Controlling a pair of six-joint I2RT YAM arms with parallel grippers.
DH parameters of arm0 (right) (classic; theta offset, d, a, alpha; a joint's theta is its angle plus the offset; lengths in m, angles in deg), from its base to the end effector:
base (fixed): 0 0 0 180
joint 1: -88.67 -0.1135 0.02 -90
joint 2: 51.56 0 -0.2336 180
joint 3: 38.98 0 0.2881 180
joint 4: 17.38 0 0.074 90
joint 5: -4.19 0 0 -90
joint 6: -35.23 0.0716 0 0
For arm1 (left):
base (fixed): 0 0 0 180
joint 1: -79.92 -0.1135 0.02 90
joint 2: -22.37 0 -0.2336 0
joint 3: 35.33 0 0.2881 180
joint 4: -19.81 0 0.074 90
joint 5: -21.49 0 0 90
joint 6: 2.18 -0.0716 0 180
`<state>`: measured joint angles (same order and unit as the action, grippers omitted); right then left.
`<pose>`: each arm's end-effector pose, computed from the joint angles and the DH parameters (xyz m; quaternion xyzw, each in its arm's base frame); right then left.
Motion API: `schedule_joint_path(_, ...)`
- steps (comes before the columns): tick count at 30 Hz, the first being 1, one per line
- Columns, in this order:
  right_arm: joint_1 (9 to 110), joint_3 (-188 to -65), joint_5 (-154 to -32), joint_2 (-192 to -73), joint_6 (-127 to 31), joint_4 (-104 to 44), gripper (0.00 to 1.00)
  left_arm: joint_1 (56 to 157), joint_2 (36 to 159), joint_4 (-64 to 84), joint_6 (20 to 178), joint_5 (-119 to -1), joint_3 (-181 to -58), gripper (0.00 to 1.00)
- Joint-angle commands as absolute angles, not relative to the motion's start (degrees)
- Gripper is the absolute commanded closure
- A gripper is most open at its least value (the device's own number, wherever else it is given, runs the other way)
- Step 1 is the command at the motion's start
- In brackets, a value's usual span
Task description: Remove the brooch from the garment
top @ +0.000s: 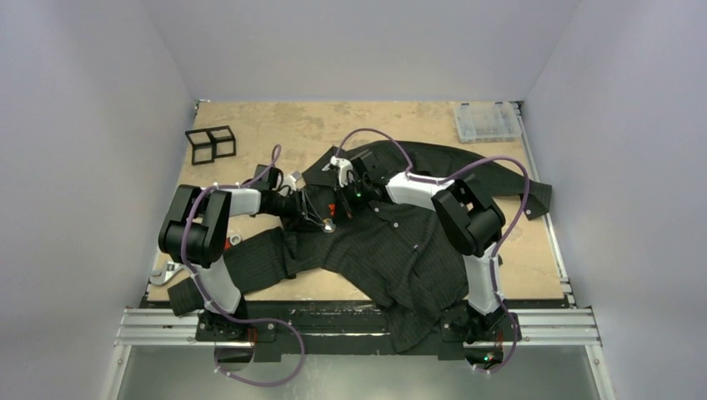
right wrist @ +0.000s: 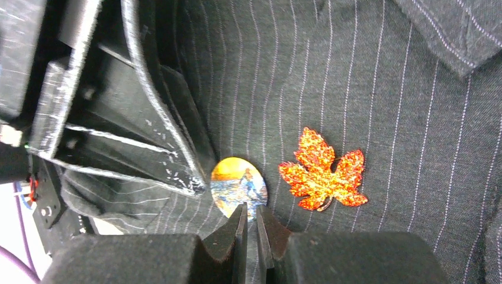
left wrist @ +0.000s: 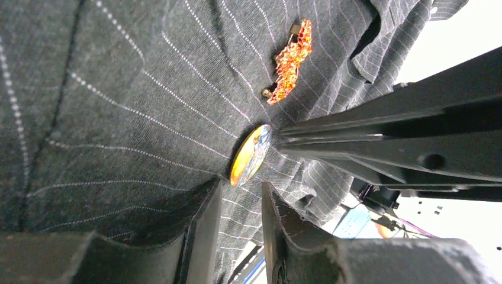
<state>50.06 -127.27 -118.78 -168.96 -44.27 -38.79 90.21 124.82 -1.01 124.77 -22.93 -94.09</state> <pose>0.3386 0.3203 0.0773 -0.3122 0.8522 0.3775 0.1836 0.3176 -0.1096 0.0306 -0.1242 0.8947 -0.4277 0.0350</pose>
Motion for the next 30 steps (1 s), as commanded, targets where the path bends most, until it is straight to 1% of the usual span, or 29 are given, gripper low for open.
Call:
schedule_joint_path(1, 49.76, -128.17, -116.31, -170.68, -45.28, -39.17, 0.87, 91.31, 125.14, 2.64, 125.1, -21.32, -96.5, 0.7)
schedule_joint_path(8, 49.66, -128.52, -117.45, -172.17, -46.62, -39.08, 0.87, 93.1, 124.41, 6.08, 127.82, -20.6, -96.78, 0.7)
schedule_joint_path(10, 49.65, -128.23, -119.15, -171.72, -46.99, -38.53, 0.88, 93.18, 124.25, 5.65, 128.01, -20.72, -97.13, 0.71)
schedule_joint_path(12, 49.79, -128.06, -119.28, -171.01, -47.16, -38.85, 0.87, 93.11, 123.95, 4.58, 127.91, -20.79, -97.72, 0.76)
schedule_joint_path(14, 50.45, -126.81, -118.99, -169.08, -47.77, -38.31, 0.86, 93.11, 123.45, 3.25, 128.57, -20.93, -98.26, 0.85)
schedule_joint_path(16, 51.76, -123.68, -117.72, -164.58, -48.12, -36.02, 0.82, 93.04, 122.83, 1.5, 129.77, -21.51, -98.79, 0.99)
schedule_joint_path(17, 52.89, -121.13, -117.17, -161.98, -48.29, -34.18, 0.8, 92.98, 122.56, 0.54, 130.7, -21.8, -99.04, 1.0)
schedule_joint_path(18, 53.97, -118.32, -117.02, -158.48, -48.64, -31.27, 0.77, 92.89, 122.36, 0.31, 132.05, -21.43, -99.23, 1.0)
schedule_joint_path(20, 55.29, -112.02, -115.84, -151.63, -51.26, -25.58, 0.67, 92.84, 122.38, -1.14, 134.51, -20.11, -100.44, 1.0)
schedule_joint_path(23, 55.2, -104.38, -114.87, -142.98, -59.42, -19.65, 0.56, 92.59, 122.64, -3.57, 138.67, -18.31, -101.82, 1.0)
schedule_joint_path(24, 54.74, -101.26, -115.34, -140.4, -61.24, -15.32, 0.52, 92.44, 122.71, -3.21, 140.61, -17.26, -101.66, 1.0)
schedule_joint_path(27, 51.95, -94.08, -114.19, -134.87, -67.01, -8.11, 0.51, 91.78, 122.42, -1.89, 146.76, -14.87, -100.48, 1.0)
schedule_joint_path(30, 48.28, -91.6, -110.61, -133.34, -71.83, -4.27, 0.52, 91.53, 122.39, -1.84, 149.85, -12.89, -99.92, 1.0)
